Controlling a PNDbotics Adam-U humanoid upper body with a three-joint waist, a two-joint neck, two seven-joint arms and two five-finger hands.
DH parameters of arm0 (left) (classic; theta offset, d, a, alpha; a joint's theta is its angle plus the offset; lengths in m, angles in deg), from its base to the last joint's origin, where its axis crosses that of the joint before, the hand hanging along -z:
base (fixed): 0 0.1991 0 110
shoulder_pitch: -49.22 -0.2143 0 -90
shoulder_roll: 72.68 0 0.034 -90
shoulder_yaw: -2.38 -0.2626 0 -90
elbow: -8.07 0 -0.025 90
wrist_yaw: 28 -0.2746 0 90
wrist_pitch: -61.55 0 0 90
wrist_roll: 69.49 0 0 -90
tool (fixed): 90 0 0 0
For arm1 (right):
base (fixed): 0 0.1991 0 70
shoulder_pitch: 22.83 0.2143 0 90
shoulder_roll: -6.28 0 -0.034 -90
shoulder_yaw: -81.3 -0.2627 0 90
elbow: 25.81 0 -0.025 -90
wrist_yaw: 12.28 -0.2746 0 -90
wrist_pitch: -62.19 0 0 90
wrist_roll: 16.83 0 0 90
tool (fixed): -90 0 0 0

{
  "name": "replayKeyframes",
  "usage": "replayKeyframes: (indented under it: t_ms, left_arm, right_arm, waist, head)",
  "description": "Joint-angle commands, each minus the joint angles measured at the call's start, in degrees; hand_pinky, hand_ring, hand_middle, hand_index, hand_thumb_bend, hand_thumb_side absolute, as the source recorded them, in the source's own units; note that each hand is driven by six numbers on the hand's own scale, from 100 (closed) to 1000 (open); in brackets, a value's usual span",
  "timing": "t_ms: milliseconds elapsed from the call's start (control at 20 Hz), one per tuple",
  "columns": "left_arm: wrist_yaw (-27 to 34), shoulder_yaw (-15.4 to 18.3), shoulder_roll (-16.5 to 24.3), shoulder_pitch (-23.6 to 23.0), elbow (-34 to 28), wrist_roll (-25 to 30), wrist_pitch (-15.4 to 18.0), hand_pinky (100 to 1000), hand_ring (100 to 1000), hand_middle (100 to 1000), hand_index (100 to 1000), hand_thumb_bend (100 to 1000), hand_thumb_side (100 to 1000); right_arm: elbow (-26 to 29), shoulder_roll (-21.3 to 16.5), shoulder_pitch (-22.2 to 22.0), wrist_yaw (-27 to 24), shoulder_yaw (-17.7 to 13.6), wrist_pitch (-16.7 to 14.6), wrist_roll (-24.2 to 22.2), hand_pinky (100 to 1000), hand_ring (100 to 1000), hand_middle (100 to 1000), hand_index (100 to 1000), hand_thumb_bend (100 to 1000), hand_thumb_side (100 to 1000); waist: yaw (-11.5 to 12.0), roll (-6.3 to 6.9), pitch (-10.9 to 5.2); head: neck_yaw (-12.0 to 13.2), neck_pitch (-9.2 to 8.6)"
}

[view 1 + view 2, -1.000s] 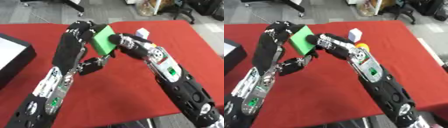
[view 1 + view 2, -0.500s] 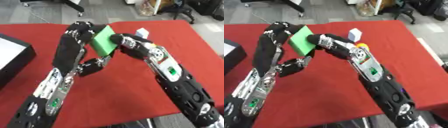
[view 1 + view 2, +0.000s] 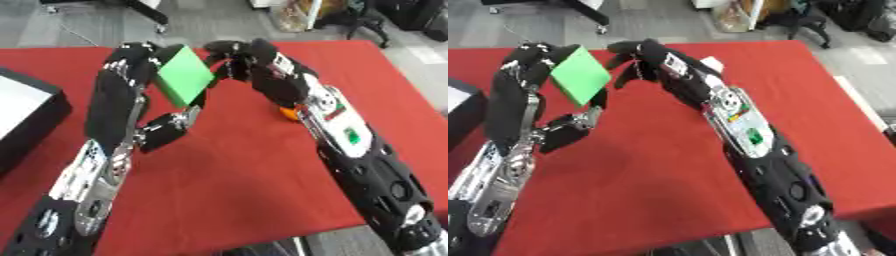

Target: Pick up the objects with one hand, pass them to the other hand, and then place them into the box on the other side of the table.

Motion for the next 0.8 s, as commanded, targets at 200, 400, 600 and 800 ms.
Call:
replayKeyframes:
  t_ms: [200,400,600,800]
  left_arm:
    - [0.4,1.3,2.3,-0.4,-1.5,-0.2,-0.9,688,525,530,651,100,305]
    - [0.5,3.1,5.1,-2.2,-1.5,-0.7,-2.7,690,524,530,653,100,312]
    - [2.0,6.7,8.6,-4.4,-2.5,-1.5,-6.5,692,525,531,657,100,334]
    - [3.7,11.7,14.5,-6.0,-3.0,-0.8,-12.8,705,538,544,671,100,318]
  right_arm:
    - [1.6,-1.6,0.7,-0.9,-2.4,0.2,2.4,833,674,764,913,562,1000]
    - [3.7,-2.1,0.4,-1.9,-4.8,0.3,4.7,830,672,760,914,563,1000]
    - [5.3,-3.2,-0.9,-2.0,-7.1,0.5,6.8,827,668,753,911,544,1000]
    - [5.2,-3.8,-2.6,-1.5,-8.2,0.7,7.4,823,659,743,910,530,1000]
  waist:
    - [0.0,0.18,-0.91]
    - [0.1,0.39,-0.92]
    - [0.2,0.86,-0.96]
    - [0.1,1.69,-1.17]
  head:
    - [-0.3,-0.13]
    - [-0.4,-0.13]
    - [0.8,-0.13]
    - [5.7,-0.49]
